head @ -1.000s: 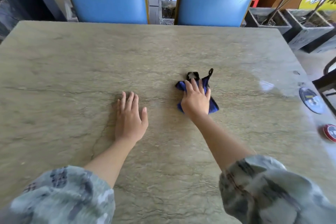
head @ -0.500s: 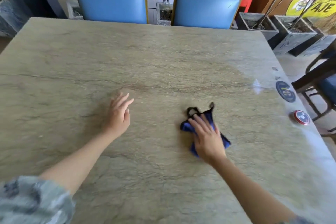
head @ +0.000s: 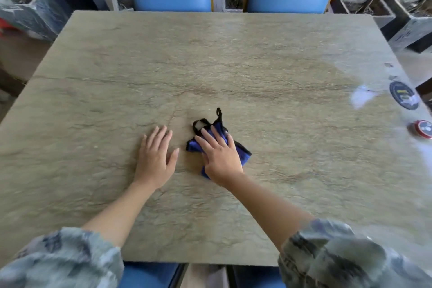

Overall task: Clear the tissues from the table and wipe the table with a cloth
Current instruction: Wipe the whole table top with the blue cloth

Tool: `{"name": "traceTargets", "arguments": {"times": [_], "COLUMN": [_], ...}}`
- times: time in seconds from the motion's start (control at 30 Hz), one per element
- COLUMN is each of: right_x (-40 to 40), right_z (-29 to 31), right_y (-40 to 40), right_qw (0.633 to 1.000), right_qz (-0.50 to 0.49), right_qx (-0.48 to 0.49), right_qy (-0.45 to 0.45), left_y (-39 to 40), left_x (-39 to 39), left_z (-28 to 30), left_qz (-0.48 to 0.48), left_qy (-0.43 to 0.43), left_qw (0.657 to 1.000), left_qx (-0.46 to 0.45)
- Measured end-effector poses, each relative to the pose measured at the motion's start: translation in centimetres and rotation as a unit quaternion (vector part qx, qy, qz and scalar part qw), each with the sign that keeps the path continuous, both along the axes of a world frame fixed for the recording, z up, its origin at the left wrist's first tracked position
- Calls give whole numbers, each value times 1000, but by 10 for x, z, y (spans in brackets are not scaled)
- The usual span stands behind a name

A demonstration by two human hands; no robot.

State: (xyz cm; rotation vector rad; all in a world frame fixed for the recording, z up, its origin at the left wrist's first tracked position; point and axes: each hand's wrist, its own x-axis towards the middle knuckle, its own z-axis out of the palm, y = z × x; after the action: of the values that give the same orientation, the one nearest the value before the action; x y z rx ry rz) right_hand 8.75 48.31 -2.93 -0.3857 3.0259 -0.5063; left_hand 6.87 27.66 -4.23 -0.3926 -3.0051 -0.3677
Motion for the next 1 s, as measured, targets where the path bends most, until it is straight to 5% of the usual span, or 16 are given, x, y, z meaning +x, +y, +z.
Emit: {"name": "traceTargets", "arguments": {"times": [0.13, 0.27, 0.4, 0.57, 0.7, 1.0], "right_x": [64, 82, 83, 120, 153, 226], "right_z": [-5, -4, 1, 5, 2, 5], "right_y": [70, 149, 143, 100, 155, 311], "right_qw": [1000, 986, 950, 997, 995, 969], "right_qz": [21, -167, -313, -74, 88, -242], "right_qx": [5, 5, 0, -3, 15, -18], "right_qy": [11, -2, -13, -31, -39, -46], "left_y": [2, -1, 11, 52, 96, 158], "left_x": [1, 3, 10, 29, 49, 94], "left_z": [2, 5, 10, 23, 27, 21], "left_qz": [2, 13, 23, 78, 33, -87], "left_qy": [0, 5, -4, -47, -72, -117], "left_qw": [1000, 998, 996, 996, 993, 987], "left_qx": [-12, -65, -87, 16, 91, 69]}}
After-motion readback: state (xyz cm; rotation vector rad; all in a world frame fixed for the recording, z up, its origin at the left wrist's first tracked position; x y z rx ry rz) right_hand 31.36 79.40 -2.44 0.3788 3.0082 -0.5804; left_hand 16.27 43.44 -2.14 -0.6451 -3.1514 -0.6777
